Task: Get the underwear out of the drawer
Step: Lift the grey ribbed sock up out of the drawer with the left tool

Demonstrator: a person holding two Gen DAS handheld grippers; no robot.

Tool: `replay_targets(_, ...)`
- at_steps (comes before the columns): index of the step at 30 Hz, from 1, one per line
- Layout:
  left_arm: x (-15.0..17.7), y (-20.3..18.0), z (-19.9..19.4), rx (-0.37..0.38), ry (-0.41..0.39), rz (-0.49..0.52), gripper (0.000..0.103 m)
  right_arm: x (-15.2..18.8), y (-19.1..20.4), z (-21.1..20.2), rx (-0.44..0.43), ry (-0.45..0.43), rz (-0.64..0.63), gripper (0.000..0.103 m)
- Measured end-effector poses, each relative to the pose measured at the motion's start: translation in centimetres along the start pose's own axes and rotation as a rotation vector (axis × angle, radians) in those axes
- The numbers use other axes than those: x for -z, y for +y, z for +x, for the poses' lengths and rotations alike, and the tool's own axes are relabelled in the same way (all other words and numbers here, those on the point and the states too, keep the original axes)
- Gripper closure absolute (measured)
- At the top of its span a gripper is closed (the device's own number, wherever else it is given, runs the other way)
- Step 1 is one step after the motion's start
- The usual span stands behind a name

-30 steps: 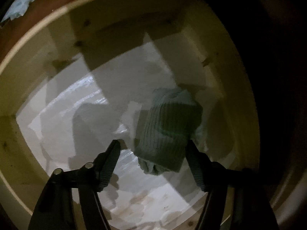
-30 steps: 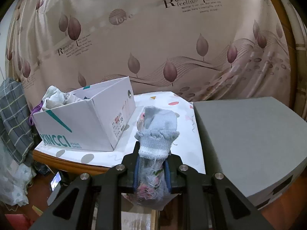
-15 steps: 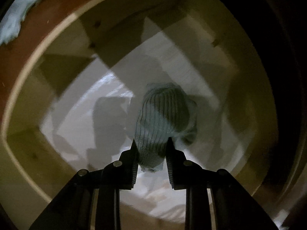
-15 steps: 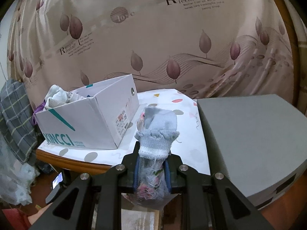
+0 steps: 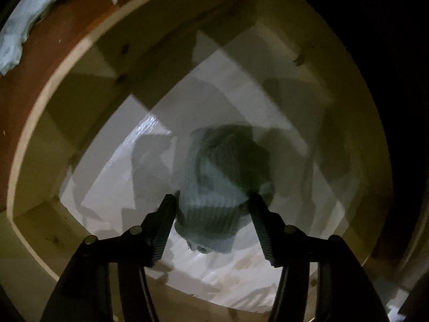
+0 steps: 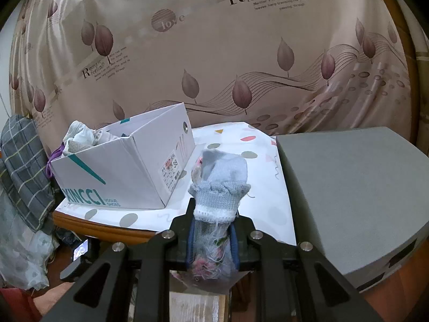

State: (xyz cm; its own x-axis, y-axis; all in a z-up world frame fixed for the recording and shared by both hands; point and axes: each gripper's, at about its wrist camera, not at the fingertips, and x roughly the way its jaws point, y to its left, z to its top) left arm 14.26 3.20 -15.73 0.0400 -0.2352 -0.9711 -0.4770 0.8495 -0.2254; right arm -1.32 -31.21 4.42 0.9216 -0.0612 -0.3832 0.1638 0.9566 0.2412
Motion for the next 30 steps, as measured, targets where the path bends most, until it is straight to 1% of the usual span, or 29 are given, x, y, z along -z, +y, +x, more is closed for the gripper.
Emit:
replay_targets(2, -0.2, 0.2, 0.0, 0.014, 0.001, -0.008, 0.052, 0.0, 0.1, 0.1, -0.002, 0.004, 0.001, 0.082)
replay_targets(3, -0.2, 0.1, 0.0, 0.026, 0.000, -0.002, 0.064, 0.0, 0.1, 0.1, -0.002, 0.003, 0.000, 0.082)
replay_targets(4, -0.9, 0.4, 0.0, 0.037, 0.001, 0.001, 0.069, 0.0, 0.1, 0.1, -0.002, 0.002, 0.001, 0.082)
replay_targets(7, -1.1, 0.0, -0.5, 0.015, -0.008, 0.047, 0.077, 0.1, 0.2, 0.2, -0.005, 0.004, 0.000, 0.082)
replay_targets(11, -0.7, -0.2, -1.3, 0.005, -0.021, 0.095, 0.079, 0.1, 0.3, 0.1, -0.008, 0.000, -0.005, 0.082)
replay_targets(13, -0.4, -0.1, -2.0, -0.018, -0.029, 0.117, 0.079, 0.1, 0.3, 0.0, -0.006, -0.003, -0.008, 0.082)
replay_targets(14, 0.0, -0.9, -2.2, -0.021, -0.032, 0.124, 0.079, 0.1, 0.4, 0.1, -0.006, -0.001, -0.009, 0.082)
replay_targets(17, 0.8, -0.8, -3.6, -0.037, -0.060, 0.158, 0.079, 0.2, 0.5, 0.3, -0.010, 0.010, -0.009, 0.082)
replay_targets(19, 1.2, -1.0, -4.2, -0.053, -0.052, 0.181, 0.080, 0.3, 0.5, 0.4, -0.011, 0.013, -0.013, 0.082)
replay_targets(24, 2.6, -1.9, -7.1, -0.060, -0.104, 0.238, 0.080, 0.4, 0.6, 0.6, -0.011, 0.025, -0.016, 0.082)
replay_targets(25, 3.0, -1.3, -6.5, -0.057, -0.107, 0.245, 0.080, 0.5, 0.7, 0.7, -0.009, 0.028, -0.017, 0.082)
replay_targets(26, 3.2, -1.9, -6.9, -0.057, -0.114, 0.258, 0.080, 0.5, 0.7, 0.8, -0.008, 0.032, -0.018, 0.082)
replay_targets(27, 3.7, -1.5, -7.5, -0.056, -0.125, 0.267, 0.080, 0.6, 0.7, 0.8, -0.007, 0.034, -0.020, 0.082)
replay_targets(28, 3.3, 0.1, -7.4, -0.058, -0.138, 0.279, 0.080, 0.7, 0.8, 1.0, -0.001, 0.043, -0.024, 0.082)
replay_targets(30, 4.7, -0.2, -8.2, -0.072, -0.175, 0.327, 0.080, 0.9, 0.9, 1.3, 0.006, 0.054, -0.029, 0.082)
